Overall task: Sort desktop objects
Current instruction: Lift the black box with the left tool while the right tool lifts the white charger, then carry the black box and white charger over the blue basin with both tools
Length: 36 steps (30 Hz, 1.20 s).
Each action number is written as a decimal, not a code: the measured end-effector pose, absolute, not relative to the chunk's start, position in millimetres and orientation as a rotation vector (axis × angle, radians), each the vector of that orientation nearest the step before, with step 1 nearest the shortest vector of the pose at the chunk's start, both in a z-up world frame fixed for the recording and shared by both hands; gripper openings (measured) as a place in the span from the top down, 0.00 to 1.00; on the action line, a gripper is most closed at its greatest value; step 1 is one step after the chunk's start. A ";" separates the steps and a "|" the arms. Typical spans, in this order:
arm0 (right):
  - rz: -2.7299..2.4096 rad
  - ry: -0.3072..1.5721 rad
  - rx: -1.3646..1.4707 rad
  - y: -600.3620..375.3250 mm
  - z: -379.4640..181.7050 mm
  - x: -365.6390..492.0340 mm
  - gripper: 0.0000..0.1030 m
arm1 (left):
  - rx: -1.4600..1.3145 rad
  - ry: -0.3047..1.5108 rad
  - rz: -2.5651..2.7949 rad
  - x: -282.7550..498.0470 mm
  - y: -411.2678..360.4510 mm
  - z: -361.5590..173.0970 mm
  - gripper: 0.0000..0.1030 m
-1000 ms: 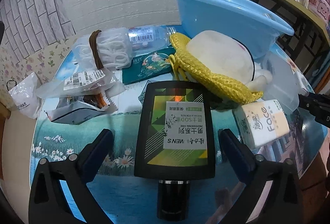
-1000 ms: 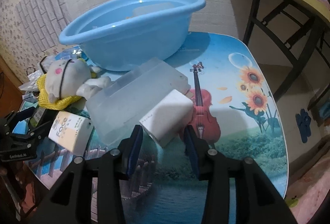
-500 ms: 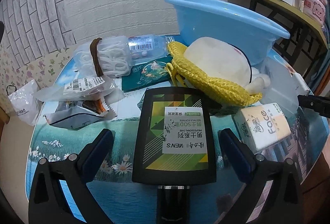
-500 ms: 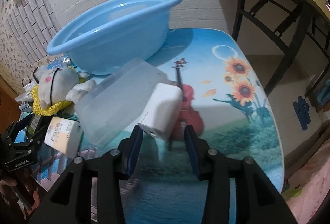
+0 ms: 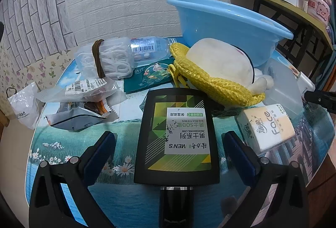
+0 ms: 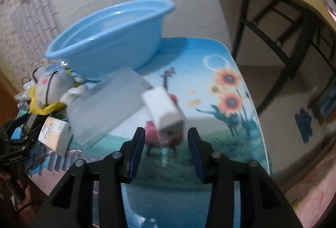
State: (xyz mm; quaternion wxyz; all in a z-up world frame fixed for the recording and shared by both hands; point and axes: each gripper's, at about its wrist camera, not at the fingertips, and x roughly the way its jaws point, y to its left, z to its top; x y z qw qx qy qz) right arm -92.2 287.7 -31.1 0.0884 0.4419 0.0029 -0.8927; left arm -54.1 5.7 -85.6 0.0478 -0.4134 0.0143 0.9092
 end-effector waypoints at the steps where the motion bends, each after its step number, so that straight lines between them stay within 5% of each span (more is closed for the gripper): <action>1: -2.659 0.024 1.310 286.3 -32.0 -93.4 0.59 | -1.260 0.044 2.772 -54.0 6.1 -85.5 0.00; 20: -2.642 0.125 1.200 270.9 -45.9 -102.6 0.58 | -1.251 0.016 2.766 -54.0 0.5 -83.7 0.01; 26: -2.662 0.104 1.189 274.0 -45.3 -99.7 0.75 | -1.213 0.031 2.799 -49.2 2.0 -83.0 0.18; 30: -2.641 0.070 1.187 277.2 -43.3 -100.0 0.75 | -1.177 0.047 2.780 -44.7 6.1 -80.3 0.40; 36: -2.659 0.050 1.176 276.4 -36.9 -93.2 0.75 | -1.206 0.036 2.768 -42.9 1.9 -78.7 0.40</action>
